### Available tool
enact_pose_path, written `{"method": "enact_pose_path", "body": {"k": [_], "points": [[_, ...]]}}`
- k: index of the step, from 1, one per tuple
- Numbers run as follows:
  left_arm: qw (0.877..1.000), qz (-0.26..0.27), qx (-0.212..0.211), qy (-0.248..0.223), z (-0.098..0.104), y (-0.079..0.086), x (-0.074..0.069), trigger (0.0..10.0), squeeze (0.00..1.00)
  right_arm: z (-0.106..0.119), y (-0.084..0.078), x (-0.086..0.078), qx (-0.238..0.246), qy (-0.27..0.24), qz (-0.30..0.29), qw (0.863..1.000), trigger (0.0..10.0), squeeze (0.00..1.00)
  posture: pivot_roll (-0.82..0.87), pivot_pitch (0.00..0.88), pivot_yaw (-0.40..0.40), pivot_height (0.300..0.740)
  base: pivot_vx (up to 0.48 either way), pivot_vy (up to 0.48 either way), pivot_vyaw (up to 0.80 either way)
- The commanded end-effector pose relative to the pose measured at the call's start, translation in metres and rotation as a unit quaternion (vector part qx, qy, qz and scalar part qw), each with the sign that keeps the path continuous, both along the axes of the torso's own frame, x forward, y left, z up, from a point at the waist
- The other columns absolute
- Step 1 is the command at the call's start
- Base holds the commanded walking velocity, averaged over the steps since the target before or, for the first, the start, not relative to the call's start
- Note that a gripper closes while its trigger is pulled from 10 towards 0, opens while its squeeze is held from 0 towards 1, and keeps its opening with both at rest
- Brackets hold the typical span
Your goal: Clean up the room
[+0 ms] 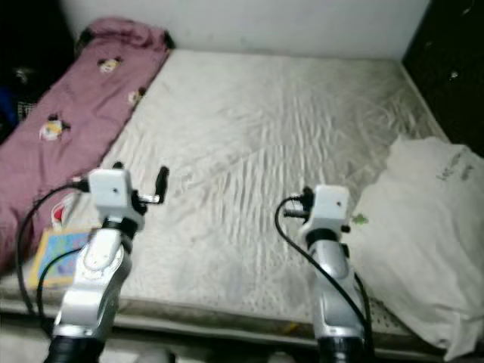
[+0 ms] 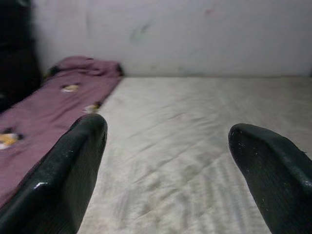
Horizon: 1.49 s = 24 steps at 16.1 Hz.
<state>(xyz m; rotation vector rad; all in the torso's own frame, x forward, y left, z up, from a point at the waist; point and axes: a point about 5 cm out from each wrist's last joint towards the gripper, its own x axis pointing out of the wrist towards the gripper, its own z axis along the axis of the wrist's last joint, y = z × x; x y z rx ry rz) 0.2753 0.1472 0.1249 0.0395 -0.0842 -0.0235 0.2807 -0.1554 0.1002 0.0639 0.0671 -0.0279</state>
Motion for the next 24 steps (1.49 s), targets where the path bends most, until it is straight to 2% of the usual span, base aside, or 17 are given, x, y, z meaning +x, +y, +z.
{"method": "enact_pose_path", "body": {"k": [1, 6, 14, 24], "points": [[1.000, 0.018, 0.001, 0.005, -0.0028, 0.0100, -0.0028, 10.0, 0.00, 0.0112, 0.0115, 0.0035, 0.003, -0.028, 0.025, 0.999, 10.0, 0.00, 0.03, 0.000, 0.026, 0.740, 0.000, 0.000, 0.00], [1.000, 0.003, -0.013, 0.008, -0.0053, 0.0074, -0.0027, 10.0, 0.00, 0.0117, 0.0115, 0.0034, -0.007, -0.037, 0.033, 0.999, 10.0, 0.00, 0.03, 0.000, 0.023, 0.740, 0.000, 0.000, 0.00], [0.999, -0.002, -0.032, 0.016, -0.0069, 0.0061, 0.0000, 10.0, 0.00, 0.0097, 0.0148, 0.0055, 0.012, -0.036, 0.031, 0.999, 10.0, 0.00, 0.02, 0.000, 0.028, 0.740, 0.000, 0.000, 0.00], [0.999, -0.003, -0.048, 0.017, -0.0063, 0.0050, 0.0023, 10.0, 0.00, 0.0079, 0.0142, 0.0071, 0.015, -0.027, 0.030, 0.999, 10.0, 0.00, 0.02, 0.000, 0.025, 0.740, 0.000, 0.457, 0.00]]}}
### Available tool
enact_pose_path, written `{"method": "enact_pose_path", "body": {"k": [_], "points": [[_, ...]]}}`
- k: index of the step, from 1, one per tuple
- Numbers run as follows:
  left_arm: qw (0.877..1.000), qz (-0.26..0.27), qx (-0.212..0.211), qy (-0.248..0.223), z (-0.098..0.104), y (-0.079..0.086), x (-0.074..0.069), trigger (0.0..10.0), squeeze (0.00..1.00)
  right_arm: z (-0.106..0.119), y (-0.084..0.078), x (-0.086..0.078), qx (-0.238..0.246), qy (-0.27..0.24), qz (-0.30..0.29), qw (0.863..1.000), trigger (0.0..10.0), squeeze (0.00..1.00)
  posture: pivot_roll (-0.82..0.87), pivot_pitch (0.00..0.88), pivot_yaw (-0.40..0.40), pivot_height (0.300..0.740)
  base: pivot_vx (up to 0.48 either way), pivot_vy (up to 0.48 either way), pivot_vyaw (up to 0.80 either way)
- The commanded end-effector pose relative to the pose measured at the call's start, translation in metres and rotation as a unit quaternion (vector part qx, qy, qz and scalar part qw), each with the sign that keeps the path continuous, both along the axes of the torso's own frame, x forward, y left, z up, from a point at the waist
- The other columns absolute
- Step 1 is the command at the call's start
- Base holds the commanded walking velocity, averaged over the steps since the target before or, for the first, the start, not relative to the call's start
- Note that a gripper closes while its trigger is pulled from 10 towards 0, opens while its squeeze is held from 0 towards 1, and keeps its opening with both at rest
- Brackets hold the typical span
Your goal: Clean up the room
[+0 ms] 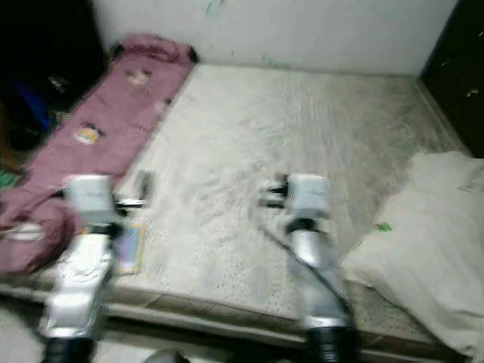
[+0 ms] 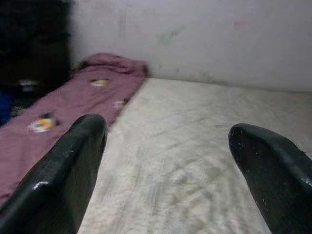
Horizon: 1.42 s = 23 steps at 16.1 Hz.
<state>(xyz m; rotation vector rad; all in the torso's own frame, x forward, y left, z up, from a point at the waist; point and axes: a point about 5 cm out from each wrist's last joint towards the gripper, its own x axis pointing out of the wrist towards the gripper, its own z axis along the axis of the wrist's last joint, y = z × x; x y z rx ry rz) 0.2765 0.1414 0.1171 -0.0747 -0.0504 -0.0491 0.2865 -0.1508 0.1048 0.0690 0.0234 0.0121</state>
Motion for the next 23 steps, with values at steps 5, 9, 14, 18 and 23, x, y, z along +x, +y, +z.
{"method": "enact_pose_path", "body": {"k": [5, 9, 14, 18, 23], "points": [[1.000, 0.012, 0.005, 0.002, 0.0013, 0.0109, 0.0018, 10.0, 0.00, 0.0025, 0.0099, 0.0020, 0.012, -0.002, 0.013, 1.000, 10.0, 0.00, 0.02, 0.000, 0.023, 0.740, 0.000, 0.480, -0.33], [1.000, 0.013, 0.002, 0.004, 0.0009, 0.0107, 0.0025, 10.0, 0.00, 0.0007, 0.0099, 0.0025, 0.013, 0.002, 0.013, 1.000, 10.0, 0.00, 0.02, 0.000, 0.022, 0.740, 0.000, 0.480, 0.00], [1.000, 0.014, 0.000, 0.004, 0.0009, 0.0101, 0.0034, 10.0, 0.00, -0.0003, 0.0100, 0.0032, 0.013, 0.005, 0.015, 1.000, 10.0, 0.00, 0.03, 0.000, 0.021, 0.740, 0.000, 0.480, -0.52], [1.000, 0.014, -0.001, 0.004, 0.0008, 0.0102, 0.0039, 10.0, 0.00, -0.0011, 0.0107, 0.0035, 0.013, 0.006, 0.017, 1.000, 10.0, 0.00, 0.03, 0.000, 0.022, 0.740, 0.000, 0.480, 0.00], [1.000, 0.012, -0.003, 0.005, 0.0007, 0.0089, 0.0041, 10.0, 0.00, -0.0019, 0.0109, 0.0035, 0.013, 0.006, 0.019, 1.000, 10.0, 0.00, 0.03, 0.000, 0.021, 0.740, 0.000, 0.480, 0.00]]}}
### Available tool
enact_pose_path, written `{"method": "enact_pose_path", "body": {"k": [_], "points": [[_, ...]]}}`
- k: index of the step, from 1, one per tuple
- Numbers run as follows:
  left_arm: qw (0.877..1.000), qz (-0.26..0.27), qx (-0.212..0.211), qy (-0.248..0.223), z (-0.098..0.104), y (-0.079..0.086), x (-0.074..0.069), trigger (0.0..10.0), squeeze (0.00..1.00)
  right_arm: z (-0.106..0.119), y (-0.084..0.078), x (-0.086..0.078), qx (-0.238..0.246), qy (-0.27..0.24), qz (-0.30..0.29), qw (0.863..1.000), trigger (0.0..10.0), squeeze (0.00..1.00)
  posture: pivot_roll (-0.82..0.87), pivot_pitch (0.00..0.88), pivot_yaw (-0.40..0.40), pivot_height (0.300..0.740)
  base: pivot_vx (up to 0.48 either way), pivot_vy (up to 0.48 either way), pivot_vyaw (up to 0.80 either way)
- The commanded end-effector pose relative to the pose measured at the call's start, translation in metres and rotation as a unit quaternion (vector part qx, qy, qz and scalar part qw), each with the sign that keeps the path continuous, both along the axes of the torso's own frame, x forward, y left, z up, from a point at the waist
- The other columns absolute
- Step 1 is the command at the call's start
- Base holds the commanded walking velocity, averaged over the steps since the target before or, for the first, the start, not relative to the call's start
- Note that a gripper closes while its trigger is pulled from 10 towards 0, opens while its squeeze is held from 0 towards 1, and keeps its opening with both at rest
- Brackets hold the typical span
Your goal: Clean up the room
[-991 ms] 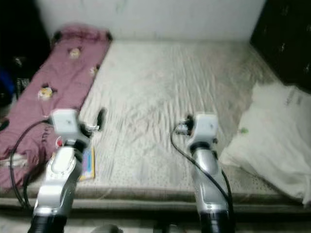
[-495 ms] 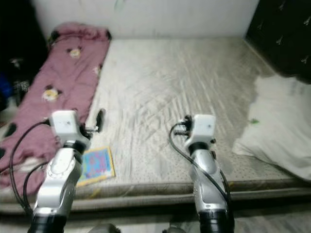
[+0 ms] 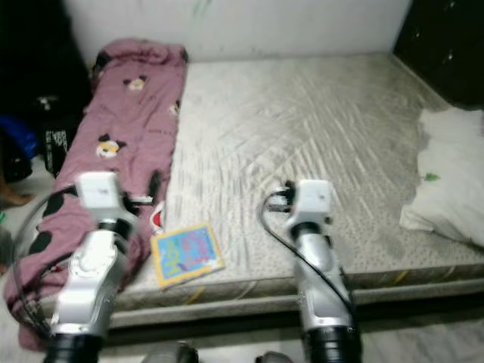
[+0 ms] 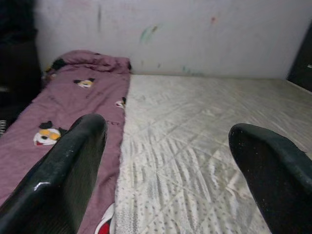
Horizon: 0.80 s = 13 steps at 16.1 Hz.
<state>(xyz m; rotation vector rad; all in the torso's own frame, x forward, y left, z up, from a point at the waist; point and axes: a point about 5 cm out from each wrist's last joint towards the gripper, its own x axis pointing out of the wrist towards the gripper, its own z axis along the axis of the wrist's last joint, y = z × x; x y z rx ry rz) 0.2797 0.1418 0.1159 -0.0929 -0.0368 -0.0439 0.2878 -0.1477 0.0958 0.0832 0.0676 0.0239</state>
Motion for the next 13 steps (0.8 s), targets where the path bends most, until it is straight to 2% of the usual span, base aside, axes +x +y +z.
{"method": "enact_pose_path", "body": {"k": [1, 7, 13], "points": [[1.000, 0.010, 0.005, -0.002, 0.0019, 0.0086, 0.0010, 10.0, 0.00, 0.0071, 0.0081, 0.0022, 0.006, -0.016, 0.012, 1.000, 10.0, 0.00, 0.03, 0.000, 0.021, 0.740, 0.000, 0.480, 0.00], [1.000, 0.013, 0.005, -0.003, 0.0028, 0.0086, 0.0016, 10.0, 0.00, 0.0097, 0.0106, 0.0022, -0.005, -0.027, 0.024, 0.999, 10.0, 0.00, 0.03, 0.000, 0.021, 0.740, 0.000, 0.480, 0.00], [1.000, 0.015, 0.006, -0.001, 0.0019, 0.0088, 0.0014, 10.0, 0.00, 0.0092, 0.0102, 0.0032, -0.011, -0.026, 0.024, 0.999, 10.0, 0.00, 0.03, 0.000, 0.022, 0.740, 0.000, 0.480, 0.80]]}}
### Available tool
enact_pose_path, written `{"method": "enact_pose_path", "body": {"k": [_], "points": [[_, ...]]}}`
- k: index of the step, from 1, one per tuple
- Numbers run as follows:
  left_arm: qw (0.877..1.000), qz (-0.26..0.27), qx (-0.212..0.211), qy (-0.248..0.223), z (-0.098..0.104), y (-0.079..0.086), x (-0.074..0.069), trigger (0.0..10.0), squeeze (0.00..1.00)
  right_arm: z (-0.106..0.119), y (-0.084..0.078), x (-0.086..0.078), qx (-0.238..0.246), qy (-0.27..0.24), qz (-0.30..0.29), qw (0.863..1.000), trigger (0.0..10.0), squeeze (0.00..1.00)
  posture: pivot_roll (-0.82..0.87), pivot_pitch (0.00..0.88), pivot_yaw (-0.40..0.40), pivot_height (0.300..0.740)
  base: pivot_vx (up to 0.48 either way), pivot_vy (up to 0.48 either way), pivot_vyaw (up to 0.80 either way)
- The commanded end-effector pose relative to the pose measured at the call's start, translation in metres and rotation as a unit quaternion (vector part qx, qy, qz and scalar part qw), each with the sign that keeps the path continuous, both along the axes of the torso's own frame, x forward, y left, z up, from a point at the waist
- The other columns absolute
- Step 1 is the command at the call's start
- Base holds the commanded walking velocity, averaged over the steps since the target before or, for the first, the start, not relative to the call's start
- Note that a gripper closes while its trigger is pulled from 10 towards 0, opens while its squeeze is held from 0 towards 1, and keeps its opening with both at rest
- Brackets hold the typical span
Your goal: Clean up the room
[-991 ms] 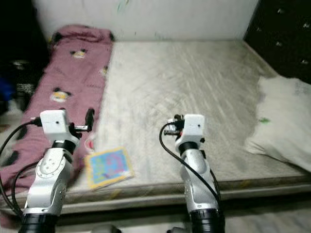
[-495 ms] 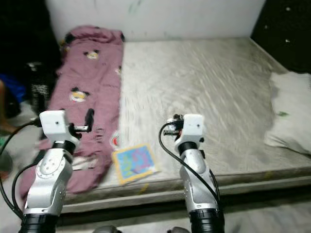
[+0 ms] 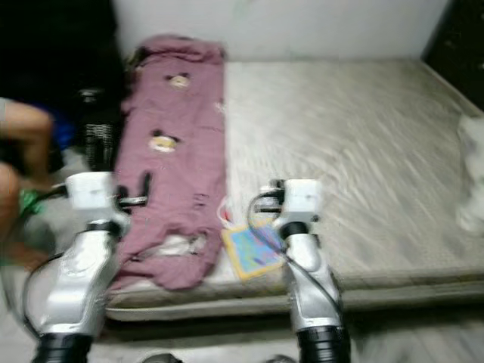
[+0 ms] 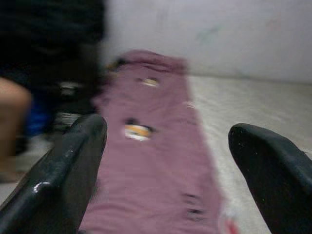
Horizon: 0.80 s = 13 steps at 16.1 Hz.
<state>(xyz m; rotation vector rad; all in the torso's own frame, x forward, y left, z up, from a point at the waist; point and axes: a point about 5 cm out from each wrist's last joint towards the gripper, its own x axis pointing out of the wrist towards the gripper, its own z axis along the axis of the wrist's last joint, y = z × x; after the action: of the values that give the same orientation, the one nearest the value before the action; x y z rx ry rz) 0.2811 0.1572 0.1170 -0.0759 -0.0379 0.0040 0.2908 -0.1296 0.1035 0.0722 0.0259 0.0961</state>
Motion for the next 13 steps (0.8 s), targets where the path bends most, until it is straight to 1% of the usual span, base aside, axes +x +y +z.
{"method": "enact_pose_path", "body": {"k": [1, 2, 3, 5, 6, 7, 9, 10, 11, 13], "points": [[1.000, -0.003, 0.002, -0.003, 0.001, -0.006, 0.000, 10.0, 0.00, 0.001, -0.008, 0.000, -0.007, -0.004, -0.011, 1.000, 10.0, 0.00, 0.03, 0.000, 0.023, 0.740, 0.000, 0.480, 0.74], [1.000, 0.004, 0.007, -0.008, 0.002, -0.004, -0.001, 10.0, 0.00, 0.002, -0.007, 0.000, -0.007, -0.005, -0.010, 1.000, 10.0, 0.00, 0.03, 0.000, 0.023, 0.740, 0.000, 0.480, 0.73], [0.999, 0.015, 0.023, -0.018, 0.005, -0.002, 0.000, 10.0, 0.00, 0.002, -0.007, 0.001, -0.006, -0.005, -0.008, 1.000, 10.0, 0.00, 0.03, 0.000, 0.023, 0.740, 0.000, 0.368, 0.00], [0.999, 0.023, 0.034, -0.021, 0.006, 0.001, 0.002, 10.0, 0.00, 0.002, -0.006, 0.001, -0.002, -0.006, -0.008, 1.000, 10.0, 0.00, 0.03, 0.000, 0.023, 0.740, 0.000, 0.000, 0.00], [0.999, 0.041, 0.028, -0.004, 0.005, 0.004, 0.002, 10.0, 0.00, 0.001, -0.006, 0.001, -0.001, -0.005, -0.008, 1.000, 10.0, 0.00, 0.03, 0.000, 0.022, 0.740, 0.000, 0.000, 0.00], [0.999, 0.048, 0.026, 0.002, 0.005, 0.005, 0.002, 10.0, 0.00, 0.001, -0.006, 0.001, -0.001, -0.005, -0.008, 1.000, 10.0, 0.00, 0.03, 0.000, 0.022, 0.740, 0.000, 0.000, 0.00], [0.999, 0.011, 0.031, -0.026, 0.010, 0.002, 0.005, 10.0, 0.00, 0.001, -0.006, 0.001, -0.003, -0.006, -0.006, 1.000, 10.0, 0.00, 0.02, 0.000, 0.022, 0.740, 0.000, 0.000, 0.00], [0.999, 0.010, 0.030, -0.029, 0.009, 0.002, 0.004, 10.0, 0.00, 0.001, -0.006, 0.001, -0.005, -0.006, -0.005, 1.000, 10.0, 0.00, 0.02, 0.000, 0.022, 0.740, 0.000, 0.000, 0.00], [0.999, 0.021, 0.032, -0.023, 0.007, 0.004, 0.003, 10.0, 0.00, 0.001, -0.006, 0.001, -0.008, -0.006, -0.004, 1.000, 10.0, 0.00, 0.02, 0.000, 0.022, 0.740, 0.000, 0.000, 0.00], [0.999, 0.026, 0.034, -0.020, 0.007, 0.003, 0.003, 10.0, 0.00, 0.002, -0.004, 0.001, -0.017, -0.009, 0.002, 1.000, 10.0, 0.00, 0.02, 0.000, 0.021, 0.740, 0.000, 0.000, 0.80]]}}
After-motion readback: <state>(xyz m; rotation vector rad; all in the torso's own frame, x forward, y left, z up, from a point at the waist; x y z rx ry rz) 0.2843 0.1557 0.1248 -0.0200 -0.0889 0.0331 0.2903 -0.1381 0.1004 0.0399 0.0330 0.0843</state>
